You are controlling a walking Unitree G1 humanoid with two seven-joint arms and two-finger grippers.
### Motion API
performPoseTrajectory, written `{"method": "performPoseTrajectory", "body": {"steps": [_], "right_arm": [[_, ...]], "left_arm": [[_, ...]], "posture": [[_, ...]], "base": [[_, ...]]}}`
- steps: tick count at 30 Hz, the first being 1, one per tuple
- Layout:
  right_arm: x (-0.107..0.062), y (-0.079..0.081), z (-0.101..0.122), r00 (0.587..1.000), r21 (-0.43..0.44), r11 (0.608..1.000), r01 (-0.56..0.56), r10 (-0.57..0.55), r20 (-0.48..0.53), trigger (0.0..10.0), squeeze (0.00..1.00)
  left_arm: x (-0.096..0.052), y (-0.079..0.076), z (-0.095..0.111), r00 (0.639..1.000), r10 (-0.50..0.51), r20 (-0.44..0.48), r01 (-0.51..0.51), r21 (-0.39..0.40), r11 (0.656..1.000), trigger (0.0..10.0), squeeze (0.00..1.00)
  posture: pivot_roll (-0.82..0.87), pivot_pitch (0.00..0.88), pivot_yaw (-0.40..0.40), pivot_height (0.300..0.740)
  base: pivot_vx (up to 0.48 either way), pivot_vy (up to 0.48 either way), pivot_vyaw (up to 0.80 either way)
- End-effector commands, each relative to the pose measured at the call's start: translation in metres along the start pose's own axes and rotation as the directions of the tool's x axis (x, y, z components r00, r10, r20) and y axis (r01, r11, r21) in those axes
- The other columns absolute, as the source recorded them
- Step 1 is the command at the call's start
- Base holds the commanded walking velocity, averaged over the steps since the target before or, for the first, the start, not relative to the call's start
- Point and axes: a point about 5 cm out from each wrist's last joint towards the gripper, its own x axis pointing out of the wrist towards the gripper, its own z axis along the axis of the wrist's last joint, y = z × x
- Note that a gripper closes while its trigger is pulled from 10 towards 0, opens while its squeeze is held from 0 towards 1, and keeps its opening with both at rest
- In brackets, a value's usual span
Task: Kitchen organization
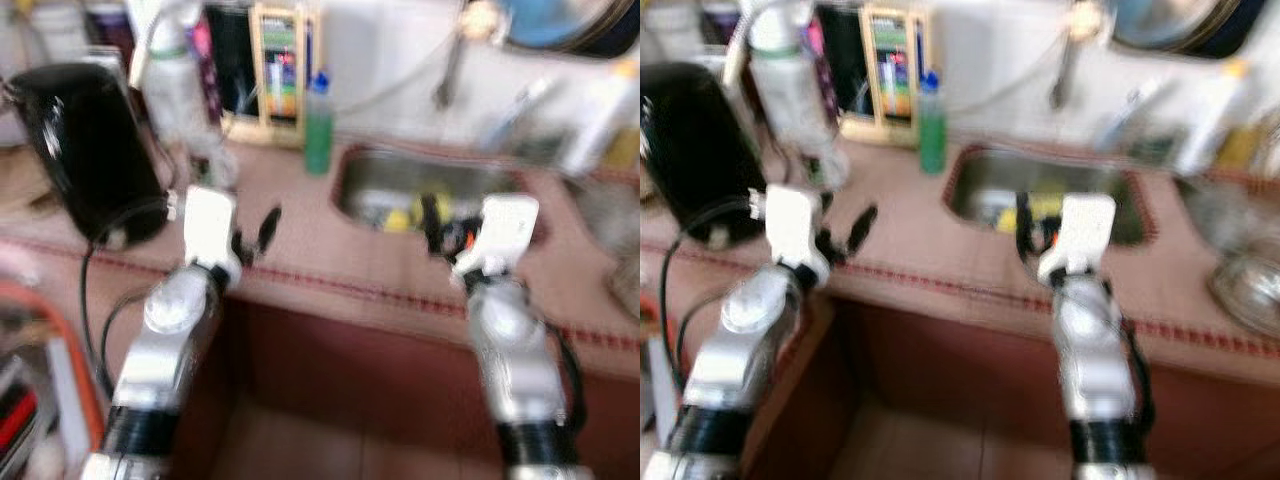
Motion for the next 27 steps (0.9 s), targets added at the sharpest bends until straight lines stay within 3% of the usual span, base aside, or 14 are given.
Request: {"method": "performPoseTrajectory", "body": {"steps": [1,4,12,20,27], "right_arm": [[0.0,-0.008,0.002,1.0,-0.021,1.0,0.023,-0.022,0.006,10.0,0.0],[-0.001,-0.004,0.0,1.0,-0.023,1.0,0.005,-0.005,0.005,10.0,0.0],[0.004,-0.001,0.001,0.999,-0.053,0.998,-0.04,0.041,0.004,10.0,0.0],[0.004,-0.001,-0.001,0.999,-0.06,0.997,-0.049,0.049,-0.001,10.0,0.0],[0.006,0.002,-0.001,0.999,-0.062,0.997,-0.049,0.049,-0.001,10.0,0.0]], "left_arm": [[0.003,-0.009,0.005,0.999,-0.038,0.019,0.039,-0.023,0.999,10.0,0.0],[0.003,-0.01,0.006,0.998,-0.061,0.029,0.06,0.039,0.997,10.0,0.0],[0.01,-0.005,0.011,0.997,-0.053,0.058,0.048,0.084,0.995,10.0,0.0],[0.016,-0.004,0.009,0.996,-0.084,0.037,0.082,0.054,0.995,10.0,0.0],[0.02,-0.009,0.013,0.993,-0.096,0.071,0.093,0.052,0.994,10.0,0.0]], "posture": [[0.0,0.0,0.018,0.74],[0.0,0.0,0.022,0.74],[0.0,0.001,0.026,0.74],[-0.01,0.024,0.031,0.74],[-0.02,0.028,0.018,0.74]], "base": [[0.0,0.0,0.0],[0.0,0.0,0.0],[0.0,0.0,0.0],[0.0,0.0,0.0],[0.0,-0.099,0.0]]}}
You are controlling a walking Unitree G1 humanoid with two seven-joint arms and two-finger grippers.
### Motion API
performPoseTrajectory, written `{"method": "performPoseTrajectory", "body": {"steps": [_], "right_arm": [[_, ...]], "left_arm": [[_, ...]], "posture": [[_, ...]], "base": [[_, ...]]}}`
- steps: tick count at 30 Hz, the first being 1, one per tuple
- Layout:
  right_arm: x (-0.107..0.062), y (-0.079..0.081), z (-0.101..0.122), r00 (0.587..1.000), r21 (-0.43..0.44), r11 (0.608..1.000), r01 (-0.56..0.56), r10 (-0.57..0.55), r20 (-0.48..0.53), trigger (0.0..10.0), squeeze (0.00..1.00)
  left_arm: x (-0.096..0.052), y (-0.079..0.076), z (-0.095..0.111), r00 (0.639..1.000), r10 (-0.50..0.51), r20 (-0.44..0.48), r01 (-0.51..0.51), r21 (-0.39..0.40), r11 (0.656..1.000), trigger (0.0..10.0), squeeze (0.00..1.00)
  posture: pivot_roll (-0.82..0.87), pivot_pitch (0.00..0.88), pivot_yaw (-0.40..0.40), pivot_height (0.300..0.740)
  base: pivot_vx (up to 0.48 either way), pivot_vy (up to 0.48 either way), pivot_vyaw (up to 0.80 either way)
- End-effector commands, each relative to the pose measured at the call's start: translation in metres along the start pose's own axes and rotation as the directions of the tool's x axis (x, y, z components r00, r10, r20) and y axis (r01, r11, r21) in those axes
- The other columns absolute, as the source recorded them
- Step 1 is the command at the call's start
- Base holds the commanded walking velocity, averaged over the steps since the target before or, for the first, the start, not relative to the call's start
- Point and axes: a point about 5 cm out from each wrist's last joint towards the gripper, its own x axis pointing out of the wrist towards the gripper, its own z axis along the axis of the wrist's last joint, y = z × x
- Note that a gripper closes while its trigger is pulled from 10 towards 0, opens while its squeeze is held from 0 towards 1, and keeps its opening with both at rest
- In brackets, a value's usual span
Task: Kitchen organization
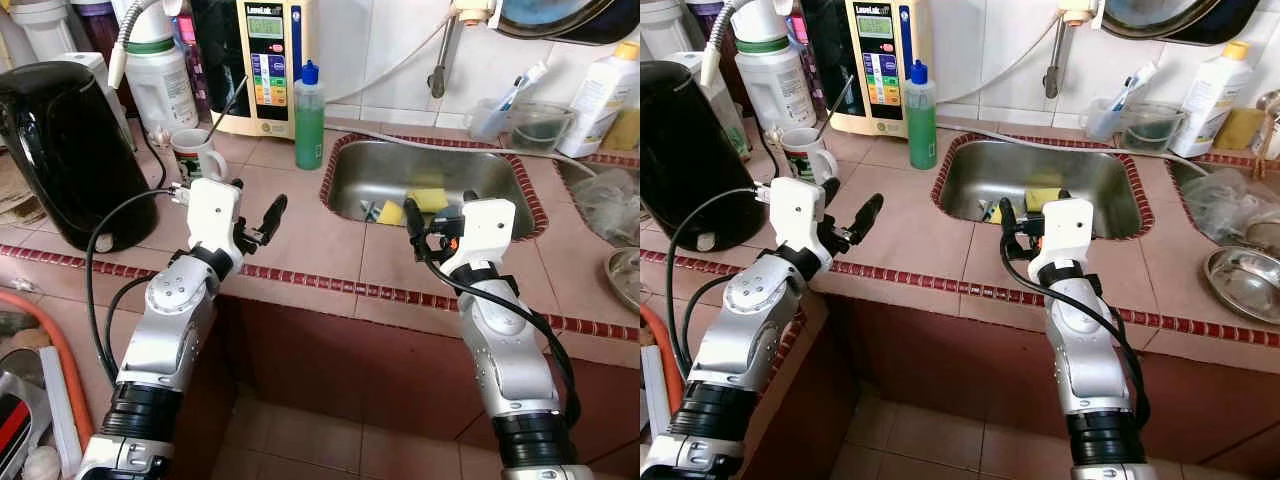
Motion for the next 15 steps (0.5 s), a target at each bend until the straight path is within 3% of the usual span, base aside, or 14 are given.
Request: {"method": "performPoseTrajectory", "body": {"steps": [1,6,15], "right_arm": [[0.003,0.005,0.003,1.0,-0.004,1.0,-0.014,0.014,0.018,10.0,0.0],[0.0,0.012,0.001,1.0,0.022,1.0,-0.011,0.01,0.021,10.0,0.0],[-0.002,0.008,-0.006,1.0,0.02,1.0,0.013,-0.013,0.004,10.0,0.0]], "left_arm": [[0.005,-0.001,0.005,0.999,0.013,0.03,-0.013,0.002,1.0,10.0,0.0],[0.0,-0.001,-0.001,0.997,0.068,0.026,-0.068,-0.004,0.998,10.0,0.0],[-0.003,0.003,-0.003,0.996,0.085,0.017,-0.085,0.009,0.996,10.0,0.0]], "posture": [[-0.02,0.02,0.014,0.74],[-0.03,0.0,0.016,0.74],[-0.04,0.0,0.024,0.74]], "base": [[0.0,-0.36,0.0],[0.0,-0.46,0.0],[0.0,-0.48,0.0]]}}
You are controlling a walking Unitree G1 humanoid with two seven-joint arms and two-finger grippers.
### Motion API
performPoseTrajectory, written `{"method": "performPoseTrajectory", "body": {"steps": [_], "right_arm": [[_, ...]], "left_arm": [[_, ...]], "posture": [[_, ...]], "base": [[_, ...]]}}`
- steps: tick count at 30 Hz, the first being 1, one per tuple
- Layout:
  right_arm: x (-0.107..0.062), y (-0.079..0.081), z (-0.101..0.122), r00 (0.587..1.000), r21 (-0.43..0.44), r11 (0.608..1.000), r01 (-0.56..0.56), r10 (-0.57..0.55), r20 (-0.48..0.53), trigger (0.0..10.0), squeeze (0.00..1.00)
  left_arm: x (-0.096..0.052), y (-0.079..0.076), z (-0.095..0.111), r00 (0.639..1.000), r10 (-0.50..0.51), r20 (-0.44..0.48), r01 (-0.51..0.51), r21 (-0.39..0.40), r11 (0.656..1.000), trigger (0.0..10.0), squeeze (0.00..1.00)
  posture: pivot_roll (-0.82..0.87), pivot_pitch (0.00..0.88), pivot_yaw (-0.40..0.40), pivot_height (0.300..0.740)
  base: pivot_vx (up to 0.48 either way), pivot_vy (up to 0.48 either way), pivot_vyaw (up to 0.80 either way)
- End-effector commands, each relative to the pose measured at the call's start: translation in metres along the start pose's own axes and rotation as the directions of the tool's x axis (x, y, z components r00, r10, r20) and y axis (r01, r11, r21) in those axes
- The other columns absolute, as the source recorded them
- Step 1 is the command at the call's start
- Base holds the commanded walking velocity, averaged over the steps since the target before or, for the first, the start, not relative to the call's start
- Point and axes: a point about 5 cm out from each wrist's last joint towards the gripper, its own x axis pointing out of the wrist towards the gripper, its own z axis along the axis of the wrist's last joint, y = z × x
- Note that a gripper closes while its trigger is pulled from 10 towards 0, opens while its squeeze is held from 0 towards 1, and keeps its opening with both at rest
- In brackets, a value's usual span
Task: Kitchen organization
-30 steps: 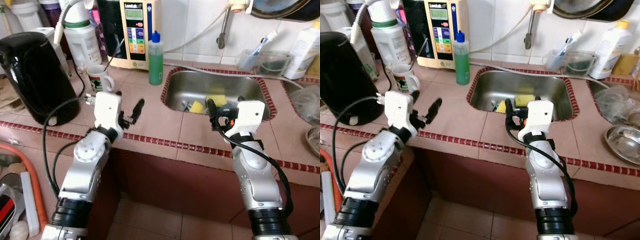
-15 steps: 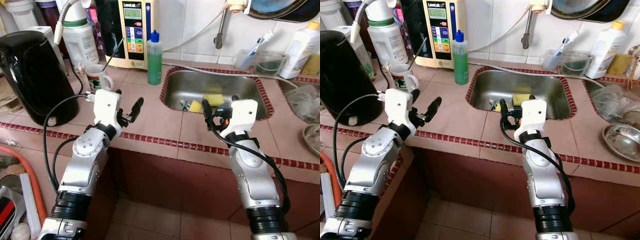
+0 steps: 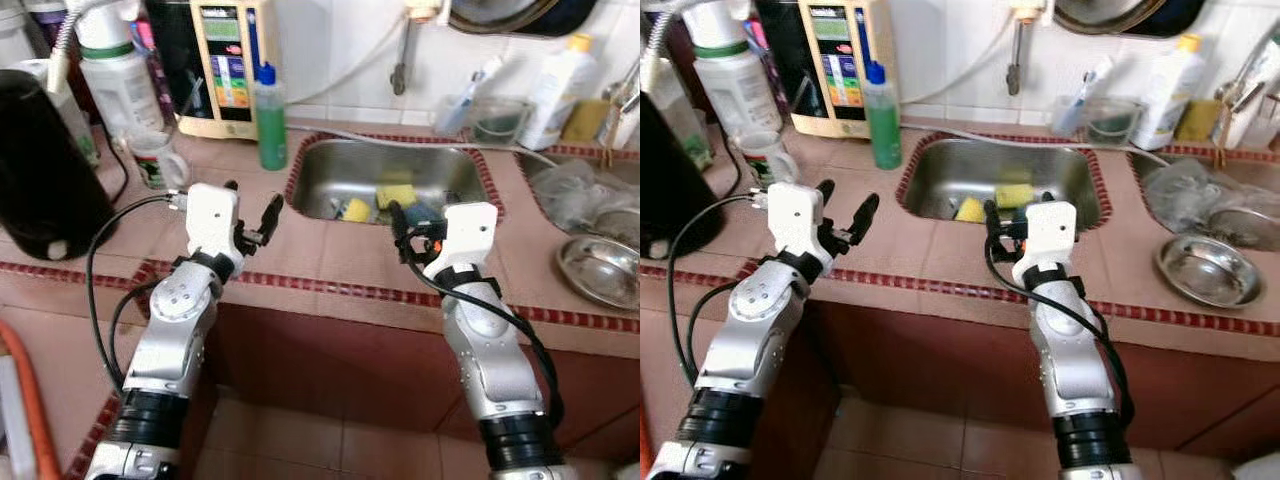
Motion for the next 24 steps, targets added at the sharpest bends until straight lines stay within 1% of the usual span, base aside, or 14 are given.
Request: {"method": "performPoseTrajectory", "body": {"steps": [1,5,11,21,24], "right_arm": [[0.001,0.003,0.0,1.0,0.006,1.0,-0.005,0.005,0.004,10.0,0.0],[0.002,0.001,-0.001,1.0,0.002,1.0,0.002,-0.002,0.004,10.0,0.0],[0.006,0.0,0.0,1.0,-0.013,1.0,0.002,-0.001,0.011,10.0,0.0],[0.007,0.004,-0.001,1.0,-0.006,1.0,0.002,-0.002,0.016,10.0,0.0],[0.008,0.003,-0.002,1.0,-0.008,1.0,0.001,-0.001,0.016,10.0,0.0]], "left_arm": [[0.0,0.009,0.002,1.0,0.028,0.003,-0.028,0.019,0.999,10.0,0.0],[0.002,0.009,0.003,1.0,0.029,0.009,-0.03,0.022,0.999,10.0,0.0],[0.008,0.006,0.006,1.0,0.0,0.022,-0.001,0.032,1.0,10.0,0.0],[0.011,0.002,0.004,1.0,-0.016,0.023,0.016,0.026,1.0,10.0,0.0],[0.012,0.0,0.003,1.0,-0.025,0.019,0.024,0.026,0.999,10.0,0.0]], "posture": [[-0.03,0.0,0.023,0.74],[-0.03,0.0,0.02,0.74],[-0.04,0.0,0.026,0.74],[-0.04,0.0,0.027,0.74],[-0.04,0.0,0.023,0.74]], "base": [[0.0,-0.48,0.0],[0.0,-0.48,0.0],[0.0,-0.48,0.0],[0.0,-0.48,0.0],[0.0,-0.48,0.0]]}}
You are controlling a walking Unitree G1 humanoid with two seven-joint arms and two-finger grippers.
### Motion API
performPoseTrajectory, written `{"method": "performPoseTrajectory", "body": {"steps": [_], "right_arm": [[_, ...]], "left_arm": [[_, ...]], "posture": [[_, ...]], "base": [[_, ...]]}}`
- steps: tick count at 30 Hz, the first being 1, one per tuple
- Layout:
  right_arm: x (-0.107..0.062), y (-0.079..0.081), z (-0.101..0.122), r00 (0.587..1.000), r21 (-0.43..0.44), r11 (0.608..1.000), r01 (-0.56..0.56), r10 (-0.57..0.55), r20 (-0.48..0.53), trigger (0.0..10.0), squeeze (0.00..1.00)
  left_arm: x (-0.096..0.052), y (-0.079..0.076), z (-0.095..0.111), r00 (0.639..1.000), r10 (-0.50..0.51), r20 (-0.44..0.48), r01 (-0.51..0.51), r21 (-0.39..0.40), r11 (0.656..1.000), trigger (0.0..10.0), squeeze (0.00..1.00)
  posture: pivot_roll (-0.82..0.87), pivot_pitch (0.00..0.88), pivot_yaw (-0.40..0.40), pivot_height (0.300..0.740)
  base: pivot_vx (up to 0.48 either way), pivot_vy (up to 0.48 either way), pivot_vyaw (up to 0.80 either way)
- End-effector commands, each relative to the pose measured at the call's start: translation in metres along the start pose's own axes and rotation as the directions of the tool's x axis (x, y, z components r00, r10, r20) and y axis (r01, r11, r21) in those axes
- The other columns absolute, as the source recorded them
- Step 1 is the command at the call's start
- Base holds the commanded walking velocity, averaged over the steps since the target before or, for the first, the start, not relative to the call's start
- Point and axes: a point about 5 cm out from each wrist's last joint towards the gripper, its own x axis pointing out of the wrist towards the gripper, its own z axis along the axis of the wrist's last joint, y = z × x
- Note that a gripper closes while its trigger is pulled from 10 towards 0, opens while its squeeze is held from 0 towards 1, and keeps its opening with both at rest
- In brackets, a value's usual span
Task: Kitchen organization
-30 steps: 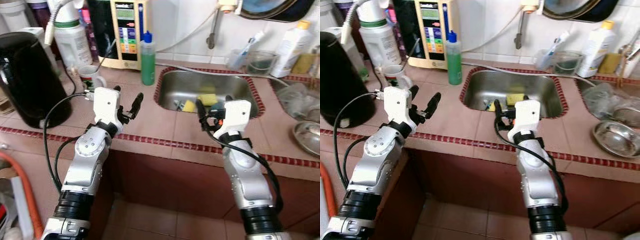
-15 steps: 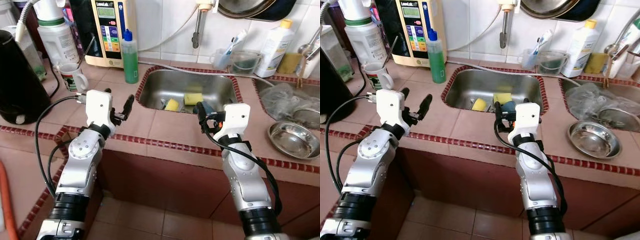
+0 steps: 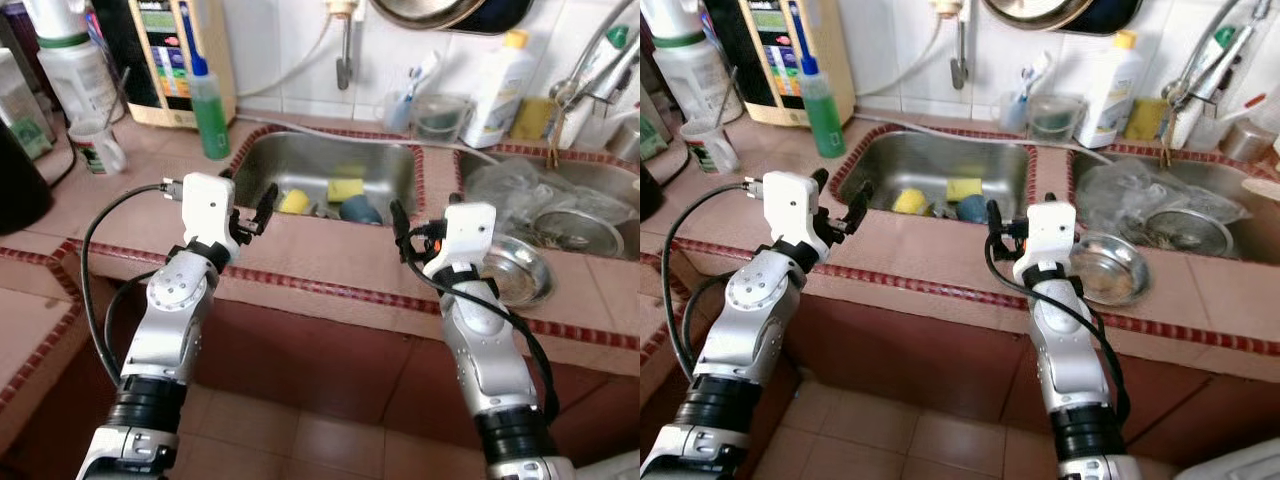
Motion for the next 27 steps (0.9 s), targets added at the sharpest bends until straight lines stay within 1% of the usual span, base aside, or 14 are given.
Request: {"method": "performPoseTrajectory", "body": {"steps": [1,4,6,9,27], "right_arm": [[0.0011,0.0009,0.0032,1.0,0.001,1.0,0.001,-0.001,0.022,10.0,0.0],[0.0025,-0.0001,0.0039,1.0,-0.004,1.0,0.0,0.0,0.023,10.0,0.0],[0.0037,-0.0012,0.0047,1.0,-0.009,1.0,0.0,0.0,0.026,10.0,0.0],[0.0075,-0.0047,0.0061,0.999,-0.018,1.0,0.009,-0.009,0.032,10.0,0.0],[0.0075,-0.0047,0.0061,0.999,-0.018,1.0,0.009,-0.009,0.032,10.0,0.0]], "left_arm": [[0.0015,0.0026,0.0037,1.0,-0.011,0.011,0.011,0.024,1.0,10.0,0.0],[0.0026,0.0019,0.003,1.0,-0.017,0.007,0.017,0.034,0.999,10.0,0.0],[0.0036,0.0012,0.002,1.0,-0.021,-0.002,0.021,0.045,0.999,10.0,0.0],[0.0056,-0.0003,-0.0007,1.0,-0.029,-0.01,0.029,0.018,0.999,10.0,0.0],[0.0056,-0.0003,-0.0007,1.0,-0.029,-0.01,0.029,0.018,0.999,10.0,0.0]], "posture": [[-0.04,0.0,0.023,0.74],[-0.04,0.0,0.021,0.74],[-0.04,0.0,0.019,0.74],[-0.04,0.0,0.019,0.74],[-0.04,0.0,0.019,0.74]], "base": [[0.0,-0.48,0.0],[0.0,-0.41,0.0],[0.0,0.0,0.0],[0.0,0.0,0.0],[0.0,0.0,0.0]]}}
